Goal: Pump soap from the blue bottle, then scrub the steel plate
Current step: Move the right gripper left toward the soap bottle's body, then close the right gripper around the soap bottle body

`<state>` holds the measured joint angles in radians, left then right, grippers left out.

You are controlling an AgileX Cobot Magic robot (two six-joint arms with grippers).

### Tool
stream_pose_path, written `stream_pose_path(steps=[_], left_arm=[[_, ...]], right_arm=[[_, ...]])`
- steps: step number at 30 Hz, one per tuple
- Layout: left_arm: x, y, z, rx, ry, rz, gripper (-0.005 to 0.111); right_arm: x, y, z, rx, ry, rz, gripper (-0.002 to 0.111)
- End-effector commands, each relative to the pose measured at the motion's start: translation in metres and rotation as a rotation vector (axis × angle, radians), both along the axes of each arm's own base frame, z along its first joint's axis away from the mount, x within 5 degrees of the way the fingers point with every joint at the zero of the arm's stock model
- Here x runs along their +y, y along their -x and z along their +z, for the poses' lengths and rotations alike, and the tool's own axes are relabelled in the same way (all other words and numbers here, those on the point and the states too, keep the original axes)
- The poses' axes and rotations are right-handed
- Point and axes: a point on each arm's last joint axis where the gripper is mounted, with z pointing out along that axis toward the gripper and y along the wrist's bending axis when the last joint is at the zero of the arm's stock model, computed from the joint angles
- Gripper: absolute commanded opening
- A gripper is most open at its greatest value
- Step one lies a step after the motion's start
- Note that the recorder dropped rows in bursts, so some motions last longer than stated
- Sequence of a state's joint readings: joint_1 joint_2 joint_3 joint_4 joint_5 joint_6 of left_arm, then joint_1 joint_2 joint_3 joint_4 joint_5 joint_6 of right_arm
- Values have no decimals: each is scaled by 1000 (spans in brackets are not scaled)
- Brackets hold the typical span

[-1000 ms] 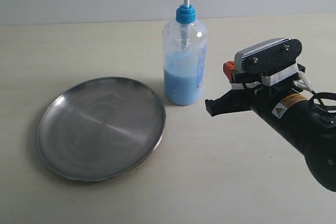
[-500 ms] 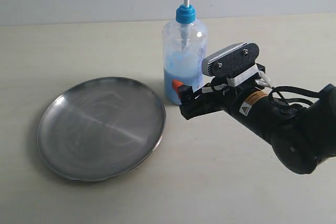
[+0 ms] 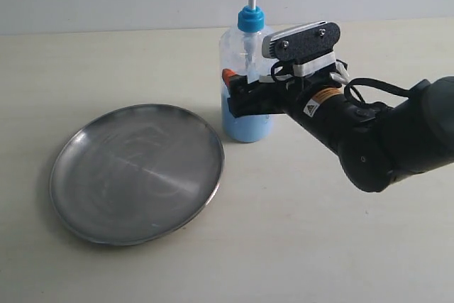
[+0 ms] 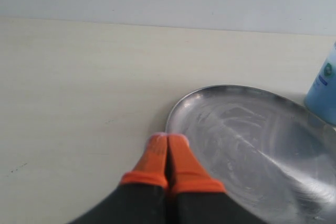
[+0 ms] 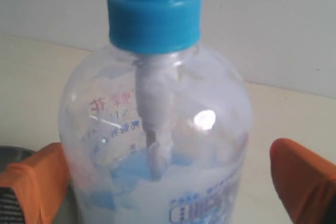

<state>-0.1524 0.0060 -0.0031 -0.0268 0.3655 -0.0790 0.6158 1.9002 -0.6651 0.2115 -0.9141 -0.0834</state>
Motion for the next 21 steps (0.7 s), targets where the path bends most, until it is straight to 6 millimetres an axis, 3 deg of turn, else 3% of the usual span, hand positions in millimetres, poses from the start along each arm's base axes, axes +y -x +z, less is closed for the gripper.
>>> stream_pose_path(steps=[1, 6, 21], left_arm=[[0, 0, 0, -11, 7, 3, 0], [0, 0, 0, -11, 7, 3, 0], [0, 0, 0, -11, 7, 3, 0]], right_arm=[[4, -6, 6, -13, -30, -15, 105], [5, -8, 9, -12, -66, -23, 105], [21, -31, -17, -15, -62, -27, 105]])
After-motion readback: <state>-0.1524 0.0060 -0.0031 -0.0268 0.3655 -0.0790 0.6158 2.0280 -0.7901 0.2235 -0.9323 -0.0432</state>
